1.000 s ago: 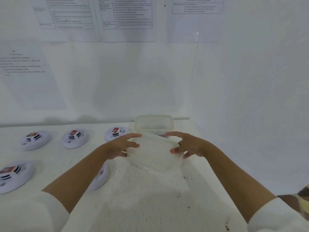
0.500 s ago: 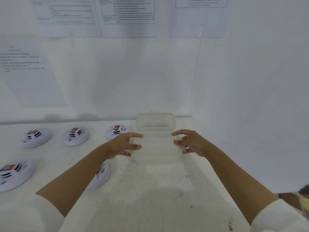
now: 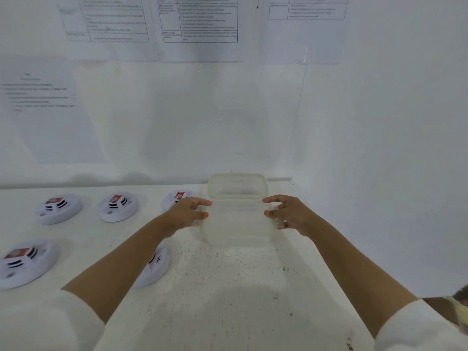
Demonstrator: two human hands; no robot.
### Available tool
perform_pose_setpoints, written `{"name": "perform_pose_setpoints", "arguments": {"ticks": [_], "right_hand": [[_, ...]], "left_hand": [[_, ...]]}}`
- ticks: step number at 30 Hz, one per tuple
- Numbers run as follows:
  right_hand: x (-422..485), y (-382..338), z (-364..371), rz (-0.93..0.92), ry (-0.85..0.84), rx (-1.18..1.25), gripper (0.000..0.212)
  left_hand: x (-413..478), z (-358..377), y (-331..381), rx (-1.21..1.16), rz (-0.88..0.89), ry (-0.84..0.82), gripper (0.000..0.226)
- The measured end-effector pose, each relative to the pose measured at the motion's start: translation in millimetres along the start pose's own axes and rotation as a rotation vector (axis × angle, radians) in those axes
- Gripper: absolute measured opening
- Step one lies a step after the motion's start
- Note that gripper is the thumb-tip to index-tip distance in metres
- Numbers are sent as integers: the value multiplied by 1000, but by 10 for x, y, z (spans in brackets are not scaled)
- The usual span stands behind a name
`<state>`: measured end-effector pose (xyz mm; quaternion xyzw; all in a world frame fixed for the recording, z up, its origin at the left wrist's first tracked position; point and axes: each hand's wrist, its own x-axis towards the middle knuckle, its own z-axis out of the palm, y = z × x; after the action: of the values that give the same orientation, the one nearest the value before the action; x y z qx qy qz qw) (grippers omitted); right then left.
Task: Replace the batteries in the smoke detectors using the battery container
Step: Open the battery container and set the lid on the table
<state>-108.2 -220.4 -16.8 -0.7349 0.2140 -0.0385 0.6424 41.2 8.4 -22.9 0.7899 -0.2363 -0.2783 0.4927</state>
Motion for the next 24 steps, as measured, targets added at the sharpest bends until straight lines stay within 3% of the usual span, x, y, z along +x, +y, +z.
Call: {"name": "perform_pose_setpoints", "arguments": {"ticks": [4, 8, 10, 13, 16, 24], "right_hand": [[-80, -111, -14, -18, -22, 41, 51], [-166, -159, -18, -51, -10, 126, 71], [-246, -180, -8, -53, 10, 174, 63], [-397, -186, 0, -76, 1, 167, 42], [-527, -131, -9, -111, -2, 167, 40], [-911, 155, 18, -252, -137, 65, 32]], "left_hand": [[-53, -77, 33, 30, 78, 97, 37], [-167, -95, 117, -118, 134, 173, 60], [-247, -111, 152, -242, 131, 155, 63], [-394, -144, 195, -296, 153, 27, 46], [-545, -175, 195, -294, 186, -43, 33], [-1042, -70, 10, 80, 307, -105, 28]]}}
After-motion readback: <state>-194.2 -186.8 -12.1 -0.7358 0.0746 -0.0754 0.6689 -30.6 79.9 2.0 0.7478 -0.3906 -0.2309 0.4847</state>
